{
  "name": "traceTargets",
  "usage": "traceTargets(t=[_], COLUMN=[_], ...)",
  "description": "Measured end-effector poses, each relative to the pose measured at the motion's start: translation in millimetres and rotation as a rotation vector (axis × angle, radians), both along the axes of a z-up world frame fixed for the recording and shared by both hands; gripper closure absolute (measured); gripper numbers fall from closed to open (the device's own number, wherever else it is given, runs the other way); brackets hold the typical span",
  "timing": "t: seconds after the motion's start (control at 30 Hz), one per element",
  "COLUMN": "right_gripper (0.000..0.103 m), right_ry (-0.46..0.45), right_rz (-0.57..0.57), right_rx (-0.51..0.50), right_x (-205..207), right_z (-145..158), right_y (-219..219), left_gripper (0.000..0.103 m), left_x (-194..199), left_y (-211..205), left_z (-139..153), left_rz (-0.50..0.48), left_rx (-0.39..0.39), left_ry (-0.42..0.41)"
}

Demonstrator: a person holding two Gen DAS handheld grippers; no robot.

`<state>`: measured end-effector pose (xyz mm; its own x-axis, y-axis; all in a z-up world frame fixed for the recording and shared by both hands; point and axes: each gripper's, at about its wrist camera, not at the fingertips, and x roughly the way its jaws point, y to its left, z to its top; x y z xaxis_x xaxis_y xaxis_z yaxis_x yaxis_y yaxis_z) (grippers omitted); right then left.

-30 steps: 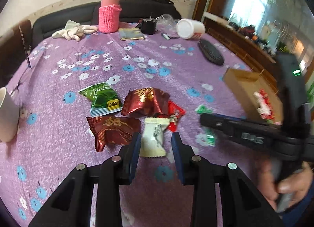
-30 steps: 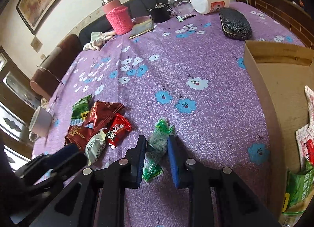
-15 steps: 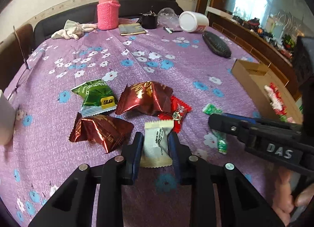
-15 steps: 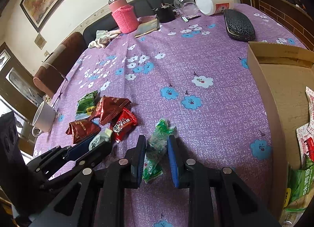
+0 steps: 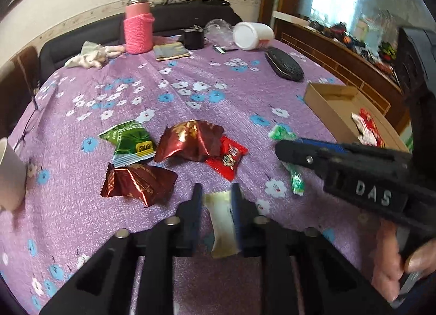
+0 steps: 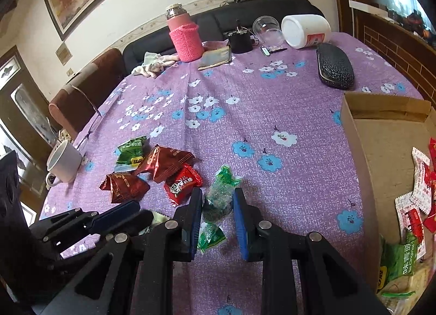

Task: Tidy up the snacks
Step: 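Lift the white packet with left gripper while right gripper lifts the green candy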

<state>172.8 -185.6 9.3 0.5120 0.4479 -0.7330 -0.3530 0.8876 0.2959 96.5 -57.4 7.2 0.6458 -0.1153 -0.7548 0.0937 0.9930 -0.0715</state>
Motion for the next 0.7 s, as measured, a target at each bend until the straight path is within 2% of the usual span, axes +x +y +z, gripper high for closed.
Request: traceTargets(t=[0.03, 0.13, 0.2, 0.27, 0.3, 0.4, 0.7], right_gripper=[0.079, 0.079, 0.079, 0.079, 0.079, 0.079, 0.079], right_ry=[-0.001, 0.004, 0.012, 0.016, 0.017, 0.015, 0.009], right_rz=[-0.002, -0.010, -0.012, -0.012, -0.010, -0.004, 0.010], right_rx=[-0.002, -0.004, 0.008, 0.012, 0.013, 0.011, 0.014], right_x=[0.6, 1.8, 3.3, 4.0, 4.5, 3.5, 1.7], right_z=[-0.1, -0.9, -1.3, -1.6, -1.9, -1.5, -0.8], right_y=[-0.8, -2.8, -4.9, -5.4, -4.9, -3.3, 0.2], left_gripper=[0.051, 0.049, 0.049, 0.054, 0.062, 0.077, 0.083], left_x=[-0.9, -2.4, -1.8, -0.2, 1.0, 1.8, 0.7], left_y=[0.5, 1.7, -2.6, -6.5, -6.9, -6.8, -2.4], left_z=[-0.5, -1.6, -4.3, -9.7, -12.5, -15.7, -8.5], left_rz=[0.004, -0.018, -0.021, -0.012, -0.011, -0.002, 0.025], left_rx=[-0.004, -0.059, -0.029, 0.008, 0.012, 0.036, 0.010], left_ry=[0.005, 0.035, 0.046, 0.059, 0.071, 0.079, 0.036])
